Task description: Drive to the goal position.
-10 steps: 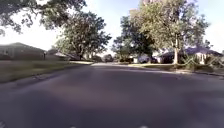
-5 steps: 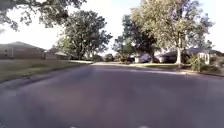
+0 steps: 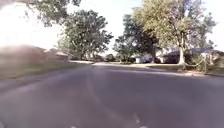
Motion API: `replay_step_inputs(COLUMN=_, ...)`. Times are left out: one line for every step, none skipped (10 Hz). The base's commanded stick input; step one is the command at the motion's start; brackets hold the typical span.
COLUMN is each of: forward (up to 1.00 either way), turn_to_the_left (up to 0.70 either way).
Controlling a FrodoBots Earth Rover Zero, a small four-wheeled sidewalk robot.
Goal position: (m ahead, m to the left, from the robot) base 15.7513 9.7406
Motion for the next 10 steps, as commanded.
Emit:
replay_step_inputs(forward=1.0, turn_to_the_left=0.0)
replay_step_inputs(forward=1.0, turn_to_the_left=0.0)
replay_step_inputs(forward=1.0, turn_to_the_left=0.0)
replay_step_inputs(forward=1.0, turn_to_the_left=0.0)
replay_step_inputs(forward=1.0, turn_to_the_left=0.0)
replay_step_inputs(forward=1.0, turn_to_the_left=0.0)
replay_step_inputs(forward=1.0, turn_to_the_left=0.0)
replay_step_inputs(forward=1.0, turn_to_the_left=0.0)
replay_step_inputs(forward=1.0, turn_to_the_left=0.0)
replay_step_inputs(forward=1.0, turn_to_the_left=0.0)
